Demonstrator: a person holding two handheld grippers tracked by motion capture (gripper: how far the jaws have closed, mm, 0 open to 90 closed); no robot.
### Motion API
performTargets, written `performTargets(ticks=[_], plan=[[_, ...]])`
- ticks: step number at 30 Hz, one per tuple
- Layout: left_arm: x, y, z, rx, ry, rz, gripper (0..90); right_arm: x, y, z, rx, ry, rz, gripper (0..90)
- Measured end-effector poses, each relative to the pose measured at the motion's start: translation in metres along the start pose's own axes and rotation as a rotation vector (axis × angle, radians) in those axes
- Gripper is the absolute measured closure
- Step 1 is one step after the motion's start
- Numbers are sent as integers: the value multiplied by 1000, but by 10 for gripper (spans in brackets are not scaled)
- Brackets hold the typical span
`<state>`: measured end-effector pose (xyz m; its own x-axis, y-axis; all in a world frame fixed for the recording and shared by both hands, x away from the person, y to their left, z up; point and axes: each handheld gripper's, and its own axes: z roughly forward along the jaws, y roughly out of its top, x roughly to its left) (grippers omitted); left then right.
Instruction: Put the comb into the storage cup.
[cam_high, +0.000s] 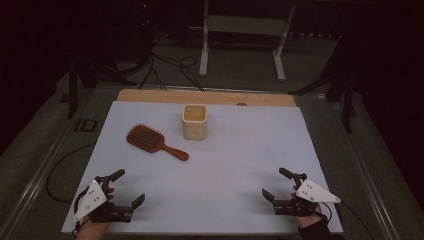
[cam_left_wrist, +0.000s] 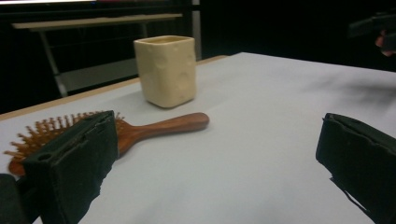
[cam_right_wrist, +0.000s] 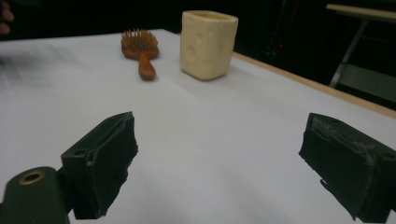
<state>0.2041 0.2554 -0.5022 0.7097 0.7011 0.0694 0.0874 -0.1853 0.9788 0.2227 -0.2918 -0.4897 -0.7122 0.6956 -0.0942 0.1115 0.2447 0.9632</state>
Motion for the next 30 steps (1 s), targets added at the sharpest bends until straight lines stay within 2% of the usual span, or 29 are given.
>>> performTargets(ticks=[3,7,12,17,19,22,26,28,30], plan=[[0,2,0,-5,-14,-6,0,0,1,-1,-1,-1,11,102],[-4,6,2,10,-30,16,0,0,2,-2,-6,-5,10,102],[-6,17,4,6,-42,23,0,-1,6,-7,-40,-12,37,103],[-6,38,7,-1,-58,39,0,1,7,-7,-42,-24,23,102],[-6,47,9,12,-62,52,0,2,8,-6,-42,-27,12,102],[-4,59,11,3,-80,36,0,2,9,-6,-48,-26,14,103],[1,77,15,-2,-83,16,0,2,9,-6,-50,-20,12,103],[3,84,18,8,-85,38,0,3,9,-7,-50,-17,12,103],[4,90,20,14,-85,40,0,3,9,-6,-50,-15,15,104]])
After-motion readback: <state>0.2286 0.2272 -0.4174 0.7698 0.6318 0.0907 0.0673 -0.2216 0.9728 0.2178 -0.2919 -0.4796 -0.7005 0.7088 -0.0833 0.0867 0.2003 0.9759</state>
